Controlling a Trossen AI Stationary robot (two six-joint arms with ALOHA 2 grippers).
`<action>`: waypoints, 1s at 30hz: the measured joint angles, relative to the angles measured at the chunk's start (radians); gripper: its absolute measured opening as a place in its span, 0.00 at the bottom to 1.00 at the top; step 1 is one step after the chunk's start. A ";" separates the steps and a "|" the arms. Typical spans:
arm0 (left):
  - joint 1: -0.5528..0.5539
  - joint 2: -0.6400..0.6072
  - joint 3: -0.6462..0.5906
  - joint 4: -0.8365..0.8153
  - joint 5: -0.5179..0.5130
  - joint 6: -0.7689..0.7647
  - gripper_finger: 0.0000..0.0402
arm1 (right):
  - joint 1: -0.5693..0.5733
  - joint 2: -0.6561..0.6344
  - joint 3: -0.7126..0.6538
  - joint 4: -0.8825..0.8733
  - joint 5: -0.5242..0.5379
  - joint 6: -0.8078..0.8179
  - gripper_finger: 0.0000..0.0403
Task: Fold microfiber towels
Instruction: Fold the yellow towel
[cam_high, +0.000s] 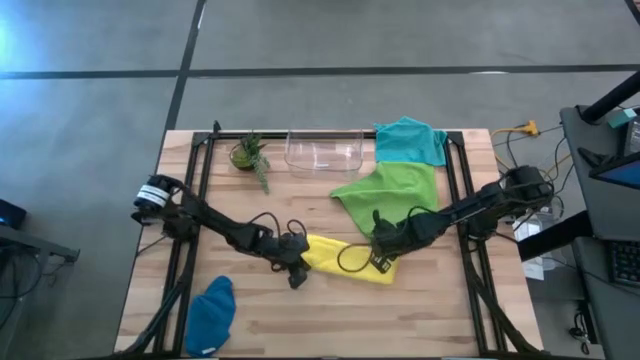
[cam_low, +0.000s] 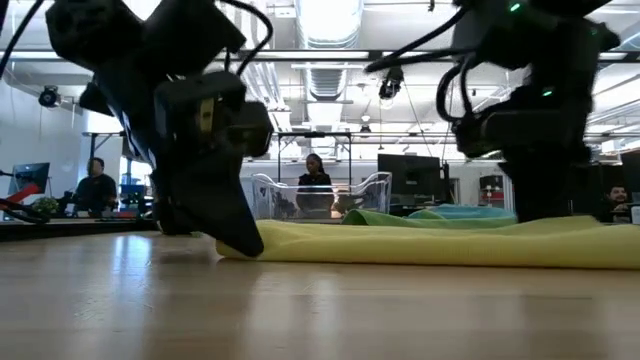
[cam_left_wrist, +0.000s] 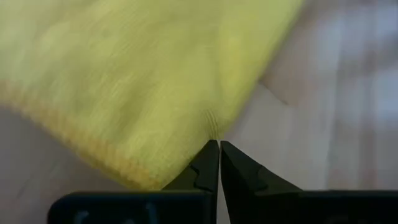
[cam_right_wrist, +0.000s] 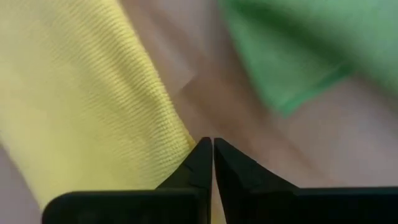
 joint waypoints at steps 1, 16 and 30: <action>0.005 0.007 0.000 0.004 0.001 0.000 0.00 | 0.018 0.000 0.000 0.002 -0.006 0.016 0.03; 0.129 0.012 -0.002 0.006 0.005 0.035 0.00 | 0.245 0.000 0.000 0.313 -0.080 0.196 0.03; 0.235 0.006 0.005 -0.007 0.012 0.100 0.00 | 0.258 -0.001 0.070 0.158 -0.090 0.215 0.03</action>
